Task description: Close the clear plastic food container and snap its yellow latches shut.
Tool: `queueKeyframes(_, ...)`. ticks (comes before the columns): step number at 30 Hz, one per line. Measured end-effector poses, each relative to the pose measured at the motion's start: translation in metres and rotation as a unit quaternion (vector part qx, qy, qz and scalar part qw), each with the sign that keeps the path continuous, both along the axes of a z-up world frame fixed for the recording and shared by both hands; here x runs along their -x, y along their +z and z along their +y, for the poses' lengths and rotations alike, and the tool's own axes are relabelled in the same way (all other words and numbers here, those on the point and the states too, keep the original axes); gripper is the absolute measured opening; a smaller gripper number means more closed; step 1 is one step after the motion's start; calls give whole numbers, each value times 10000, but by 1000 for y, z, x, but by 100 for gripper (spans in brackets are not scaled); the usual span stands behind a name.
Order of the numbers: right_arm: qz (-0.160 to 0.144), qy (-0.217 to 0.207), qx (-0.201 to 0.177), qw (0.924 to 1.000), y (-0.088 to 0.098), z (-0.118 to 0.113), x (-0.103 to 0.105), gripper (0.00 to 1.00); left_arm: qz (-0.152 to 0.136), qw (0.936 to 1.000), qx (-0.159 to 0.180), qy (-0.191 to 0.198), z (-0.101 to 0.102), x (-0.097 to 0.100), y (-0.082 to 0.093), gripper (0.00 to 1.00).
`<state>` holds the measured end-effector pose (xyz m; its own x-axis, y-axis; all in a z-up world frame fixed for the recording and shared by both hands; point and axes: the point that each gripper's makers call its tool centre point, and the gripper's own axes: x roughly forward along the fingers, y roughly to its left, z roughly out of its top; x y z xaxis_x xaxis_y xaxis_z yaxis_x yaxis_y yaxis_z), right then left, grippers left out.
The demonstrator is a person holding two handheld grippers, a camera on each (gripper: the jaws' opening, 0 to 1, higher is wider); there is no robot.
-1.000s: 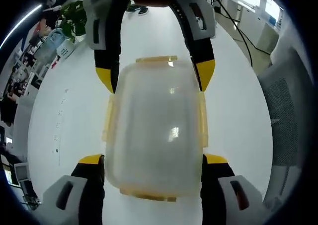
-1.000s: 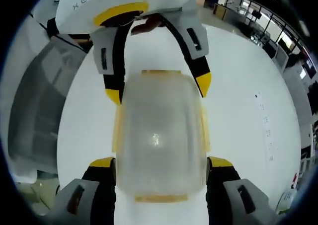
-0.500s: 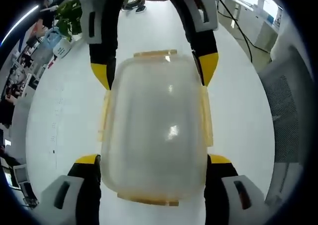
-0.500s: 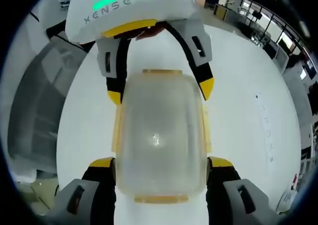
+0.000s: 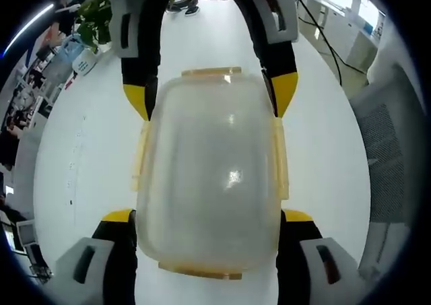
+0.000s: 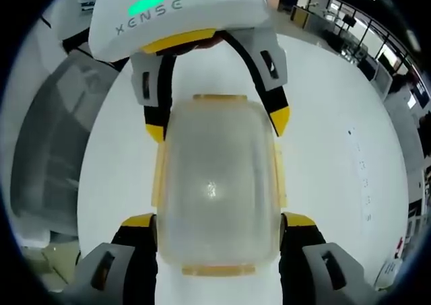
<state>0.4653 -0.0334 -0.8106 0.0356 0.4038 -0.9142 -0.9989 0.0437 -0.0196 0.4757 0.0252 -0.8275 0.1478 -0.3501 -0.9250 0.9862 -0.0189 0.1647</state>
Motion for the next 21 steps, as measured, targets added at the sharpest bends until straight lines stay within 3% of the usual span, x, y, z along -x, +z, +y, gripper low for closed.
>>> queueKeyframes(21,10,156,32,9999,0,37,19,75,48,9999,16,152,38,21,0,87)
